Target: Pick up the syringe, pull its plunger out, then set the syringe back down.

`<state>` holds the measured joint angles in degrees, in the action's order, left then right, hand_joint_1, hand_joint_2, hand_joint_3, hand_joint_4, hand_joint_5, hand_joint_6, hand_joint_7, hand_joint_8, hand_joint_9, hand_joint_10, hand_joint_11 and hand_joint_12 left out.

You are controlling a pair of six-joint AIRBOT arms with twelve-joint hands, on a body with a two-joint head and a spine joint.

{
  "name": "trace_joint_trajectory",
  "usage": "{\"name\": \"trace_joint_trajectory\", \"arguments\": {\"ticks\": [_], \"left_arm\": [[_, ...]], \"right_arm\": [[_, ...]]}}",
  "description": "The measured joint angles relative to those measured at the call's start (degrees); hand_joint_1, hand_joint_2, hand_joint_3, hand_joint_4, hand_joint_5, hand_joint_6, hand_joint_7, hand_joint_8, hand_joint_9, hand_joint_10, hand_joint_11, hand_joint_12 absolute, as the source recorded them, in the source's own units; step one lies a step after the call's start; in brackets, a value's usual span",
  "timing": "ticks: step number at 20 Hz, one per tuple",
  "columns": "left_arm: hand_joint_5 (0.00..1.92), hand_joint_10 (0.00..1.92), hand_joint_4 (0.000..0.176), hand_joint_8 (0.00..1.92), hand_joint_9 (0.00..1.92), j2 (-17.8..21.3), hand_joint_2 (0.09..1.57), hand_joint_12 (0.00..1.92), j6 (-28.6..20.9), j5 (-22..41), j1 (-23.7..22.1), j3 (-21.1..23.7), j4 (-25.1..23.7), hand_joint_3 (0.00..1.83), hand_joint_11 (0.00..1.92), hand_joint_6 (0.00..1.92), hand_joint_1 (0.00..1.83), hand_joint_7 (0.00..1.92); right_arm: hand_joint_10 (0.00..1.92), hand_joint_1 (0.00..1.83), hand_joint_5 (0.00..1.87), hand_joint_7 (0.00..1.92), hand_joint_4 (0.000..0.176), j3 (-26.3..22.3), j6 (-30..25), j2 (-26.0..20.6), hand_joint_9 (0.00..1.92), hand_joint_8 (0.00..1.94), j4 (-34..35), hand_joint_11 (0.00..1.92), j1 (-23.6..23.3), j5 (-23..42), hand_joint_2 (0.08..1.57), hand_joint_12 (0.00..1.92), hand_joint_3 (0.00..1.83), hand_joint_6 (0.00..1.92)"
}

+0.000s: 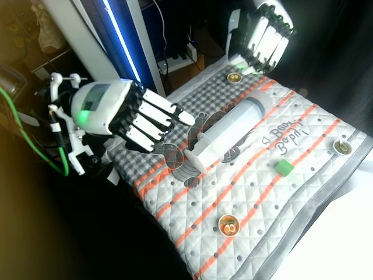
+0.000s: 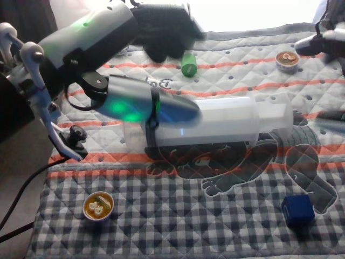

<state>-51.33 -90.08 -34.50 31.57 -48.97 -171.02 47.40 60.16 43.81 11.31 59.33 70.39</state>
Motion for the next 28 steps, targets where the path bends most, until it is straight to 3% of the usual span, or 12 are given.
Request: {"name": "trace_joint_trajectory", "arguments": {"ticks": [1,3,6,9,11,15,19,23,24,26,27,28], "left_arm": [[0.22,0.00,0.072,0.00,0.00,-0.2,0.80,1.20,0.0,-0.3,0.0,0.0,0.1,0.02,0.00,0.02,0.88,0.01],[0.21,0.04,0.026,0.02,0.10,-0.2,0.79,1.28,0.0,-0.2,0.2,0.0,0.0,0.01,0.00,0.01,0.88,0.12],[0.33,0.02,0.000,0.01,0.05,-1.8,0.83,0.93,0.0,3.1,-0.8,-1.9,0.0,0.01,0.00,0.02,0.92,0.16],[0.25,0.03,0.014,0.00,0.12,-4.7,0.81,1.18,1.5,10.0,-4.5,-5.3,0.0,0.00,0.00,0.00,0.96,0.18],[0.31,0.04,0.000,0.00,0.16,-6.5,0.78,1.30,5.9,13.7,-6.3,-6.5,0.0,0.00,0.00,0.01,0.96,0.19],[0.29,0.05,0.000,0.00,0.20,-11.3,0.76,1.26,6.8,22.3,-7.4,-11.5,0.0,0.00,0.00,0.00,0.97,0.20],[0.22,0.03,0.000,0.00,0.18,-15.2,0.77,1.23,6.9,29.0,-7.9,-16.0,-0.2,0.00,0.00,0.00,0.92,0.17],[0.21,0.08,0.000,0.01,0.25,-19.5,0.79,1.74,6.9,33.7,-7.7,-20.3,-0.2,0.00,0.00,0.01,0.94,0.22],[0.25,0.75,0.000,0.00,0.05,-21.3,0.83,1.85,6.9,35.2,-7.3,-21.9,-0.3,0.00,0.00,0.00,0.90,0.32],[0.29,1.31,0.000,0.03,0.00,-22.9,0.79,1.91,6.9,37.9,-6.9,-23.5,-0.4,0.00,0.00,0.00,0.96,0.41],[0.30,1.21,0.000,0.02,0.00,-23.6,0.81,1.92,6.8,38.8,-6.8,-24.2,-0.4,0.00,0.00,0.00,0.96,0.38],[0.22,0.64,0.000,0.04,0.05,-24.3,0.81,1.51,6.8,39.6,-6.5,-25.4,-0.5,0.00,0.00,0.00,0.92,0.32]], "right_arm": [[0.45,1.05,0.52,0.45,0.000,0.0,0.0,0.0,0.23,0.03,-0.2,0.00,0.0,0.1,0.90,1.22,0.00,0.32],[0.48,1.06,0.54,0.50,0.000,0.0,0.0,0.0,0.29,0.02,-0.2,0.00,0.0,0.0,0.89,1.24,0.00,0.19],[0.50,1.09,0.57,0.52,0.000,0.0,0.0,0.0,0.29,0.01,0.2,0.00,0.0,0.0,0.89,1.22,0.00,0.13],[0.51,1.09,0.60,0.54,0.000,0.0,0.0,0.3,0.29,0.01,-0.1,0.00,0.0,0.0,0.89,1.26,0.00,0.12],[0.56,1.05,0.60,0.56,0.000,0.0,0.0,0.3,0.28,0.02,0.0,0.00,0.0,0.0,0.92,1.28,0.01,0.11],[0.68,1.02,0.63,0.55,0.000,0.0,0.0,0.3,0.20,0.01,-0.4,0.00,0.0,0.0,0.95,1.32,0.00,0.11],[0.59,1.05,0.62,0.58,0.000,0.0,0.0,0.3,0.27,0.01,-0.4,0.00,0.0,0.0,0.98,1.28,0.00,0.10],[0.54,1.02,0.63,0.60,0.000,0.0,-0.1,0.3,0.34,0.01,-0.4,0.00,0.0,0.0,0.99,1.34,0.00,0.10],[0.53,1.01,0.63,0.60,0.000,0.0,-0.1,0.3,0.35,0.01,-0.4,0.00,0.0,0.0,0.99,1.34,0.00,0.10],[0.51,0.99,0.65,0.61,0.000,0.0,-0.1,0.3,0.38,0.01,-0.4,0.03,0.0,0.0,0.99,1.33,0.00,0.10],[0.49,0.99,0.65,0.61,0.000,0.0,-0.1,0.3,0.39,0.01,-0.4,0.05,0.0,0.0,0.99,1.32,0.00,0.10],[0.46,1.00,0.69,0.63,0.000,0.0,-0.2,0.4,0.43,0.01,-0.5,0.06,0.0,0.0,0.98,1.32,0.00,0.11]]}}
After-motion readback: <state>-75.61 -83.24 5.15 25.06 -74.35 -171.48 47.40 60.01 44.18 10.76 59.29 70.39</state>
